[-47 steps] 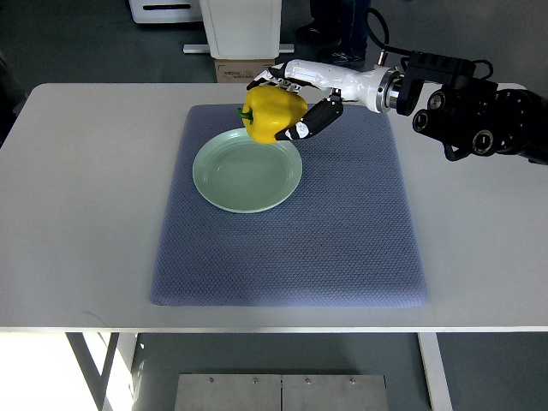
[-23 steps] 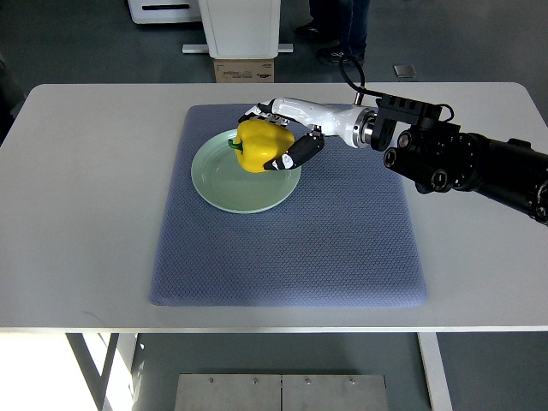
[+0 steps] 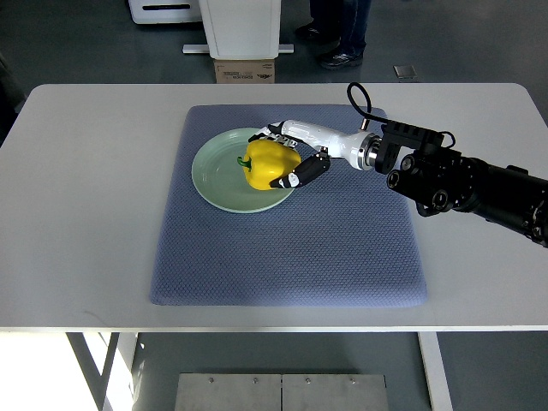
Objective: Place yellow pepper on plate with right hand
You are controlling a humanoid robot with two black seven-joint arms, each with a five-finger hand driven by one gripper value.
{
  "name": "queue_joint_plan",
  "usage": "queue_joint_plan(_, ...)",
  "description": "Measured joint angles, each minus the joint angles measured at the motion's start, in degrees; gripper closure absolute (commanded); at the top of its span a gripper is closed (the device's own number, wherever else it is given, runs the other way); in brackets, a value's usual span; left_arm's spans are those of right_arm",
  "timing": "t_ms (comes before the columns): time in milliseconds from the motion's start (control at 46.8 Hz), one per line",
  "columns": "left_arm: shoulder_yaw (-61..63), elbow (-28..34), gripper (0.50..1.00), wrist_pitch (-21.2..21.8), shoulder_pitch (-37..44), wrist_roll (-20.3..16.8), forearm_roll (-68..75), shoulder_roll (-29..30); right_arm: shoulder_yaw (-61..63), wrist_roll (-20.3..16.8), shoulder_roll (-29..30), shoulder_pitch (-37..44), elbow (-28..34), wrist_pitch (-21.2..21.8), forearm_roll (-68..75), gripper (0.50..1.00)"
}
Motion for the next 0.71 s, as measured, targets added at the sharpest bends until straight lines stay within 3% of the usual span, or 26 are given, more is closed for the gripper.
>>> queue_joint_plan(64, 0.0, -0.01, 0.5, 0.0, 0.04, 0.01, 0.0, 0.0, 0.23, 0.0, 0.0, -0.39, 0.04, 0.0, -0.01, 1.0)
queue_joint_plan(107, 0.0, -0.01, 0.5, 0.0, 0.01, 0.02, 0.0, 0.0, 0.31, 0.0, 0.0, -0.41, 0.05, -0.03, 0.0, 0.949)
queue_joint_plan(171, 0.0, -0.01, 0.5, 0.0, -0.02, 0.01, 0.0, 0.0, 0.89, 0.0, 0.0, -0.42, 0.05, -0.06, -0.01, 0.798)
queue_joint_plan(235, 0.0, -0.01, 0.5, 0.0, 0.04, 0.02, 0.0, 0.0, 1.98, 0.0, 0.0, -0.42, 0.05, -0.12, -0.01, 0.539)
queue_joint_plan(257, 0.0, -0.01, 0.5, 0.0, 0.04, 0.01, 0.0, 0.0, 2.48, 0.0, 0.0, -0.43, 0.04, -0.14, -0.01, 0.503)
queue_joint_plan(705, 0.0, -0.02, 0.5, 0.0, 0.0, -0.01, 0.0, 0.0, 4.9, 0.02, 0.0, -1.01, 0.04, -0.46, 0.01, 0.5)
